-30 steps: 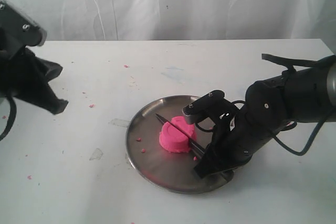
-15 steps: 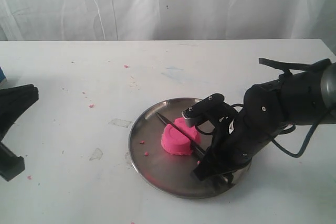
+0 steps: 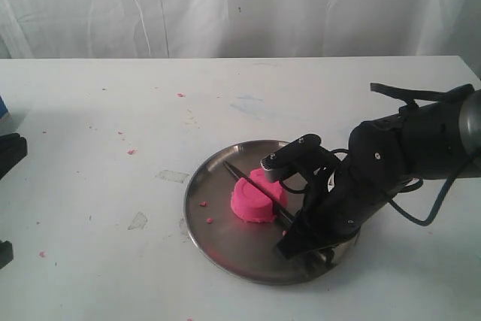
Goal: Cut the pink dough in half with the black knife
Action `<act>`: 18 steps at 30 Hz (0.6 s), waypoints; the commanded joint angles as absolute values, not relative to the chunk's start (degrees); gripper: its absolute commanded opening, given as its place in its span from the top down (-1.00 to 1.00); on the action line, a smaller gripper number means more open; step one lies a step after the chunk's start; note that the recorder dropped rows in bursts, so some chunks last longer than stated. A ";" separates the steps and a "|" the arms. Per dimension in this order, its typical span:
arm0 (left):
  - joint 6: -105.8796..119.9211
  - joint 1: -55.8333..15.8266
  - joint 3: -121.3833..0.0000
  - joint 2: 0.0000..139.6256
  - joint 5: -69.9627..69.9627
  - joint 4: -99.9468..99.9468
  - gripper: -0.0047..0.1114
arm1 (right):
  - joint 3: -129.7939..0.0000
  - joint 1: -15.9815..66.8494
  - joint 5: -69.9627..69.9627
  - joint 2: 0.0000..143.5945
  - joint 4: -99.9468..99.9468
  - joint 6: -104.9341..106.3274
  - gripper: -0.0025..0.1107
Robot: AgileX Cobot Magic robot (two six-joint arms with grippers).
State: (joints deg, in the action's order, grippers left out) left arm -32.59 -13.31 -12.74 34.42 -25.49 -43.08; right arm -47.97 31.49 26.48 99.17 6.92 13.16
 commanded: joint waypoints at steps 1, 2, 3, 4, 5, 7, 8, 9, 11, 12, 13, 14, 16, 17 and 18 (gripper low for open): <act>-33.07 -13.14 -12.63 33.99 -25.48 -43.65 0.92 | -47.41 31.55 29.15 99.47 6.42 11.27 0.96; -33.07 -13.14 -12.63 33.99 -25.48 -43.65 0.92 | -47.41 31.55 29.15 99.33 6.42 10.03 0.96; -33.07 -13.14 -12.63 33.99 -25.48 -43.65 0.92 | -47.53 31.55 29.19 99.34 6.42 9.26 0.96; -33.07 -13.14 -12.63 33.99 -25.48 -43.65 0.92 | -47.62 31.55 29.28 99.21 6.23 8.50 0.96; -33.07 -13.14 -12.63 33.99 -25.48 -43.65 0.92 | -47.62 31.55 29.28 99.12 6.02 7.72 0.96; -33.07 -13.14 -12.63 33.99 -25.48 -43.65 0.92 | -47.62 31.43 29.48 98.70 5.26 6.10 0.96; -33.07 -13.14 -12.63 33.99 -25.48 -43.65 0.92 | -47.62 31.34 29.63 98.38 5.02 5.36 0.96; -33.07 -13.14 -12.63 33.99 -25.48 -43.65 0.92 | -47.62 31.34 29.63 98.06 4.67 4.77 0.96; -33.07 -13.14 -12.63 33.99 -25.48 -43.65 0.92 | -48.17 31.34 30.25 97.31 4.45 4.01 0.96; -33.07 -13.14 -12.63 33.99 -25.48 -43.65 0.92 | -48.43 31.34 30.36 97.04 4.45 3.87 0.96; -33.07 -13.14 -12.63 33.99 -25.48 -43.65 0.92 | -48.70 31.34 30.88 96.59 4.45 3.36 0.96; -33.07 -13.14 -12.63 33.99 -25.48 -43.65 0.92 | -48.81 31.34 31.01 96.25 4.22 2.59 0.96; -33.07 -13.14 -12.63 33.99 -25.48 -43.65 0.92 | -48.81 31.34 31.48 95.72 3.90 2.33 0.96; -33.07 -13.14 -12.63 33.99 -25.48 -43.65 0.92 | -48.81 31.34 31.97 95.56 3.50 2.33 0.96; -33.07 -13.14 -12.63 33.99 -25.48 -43.65 0.92 | -48.81 31.34 32.40 95.57 2.55 1.81 0.96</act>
State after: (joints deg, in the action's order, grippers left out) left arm -32.59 -13.31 -12.74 34.42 -25.38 -43.18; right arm -48.46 31.49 31.29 96.44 4.58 2.99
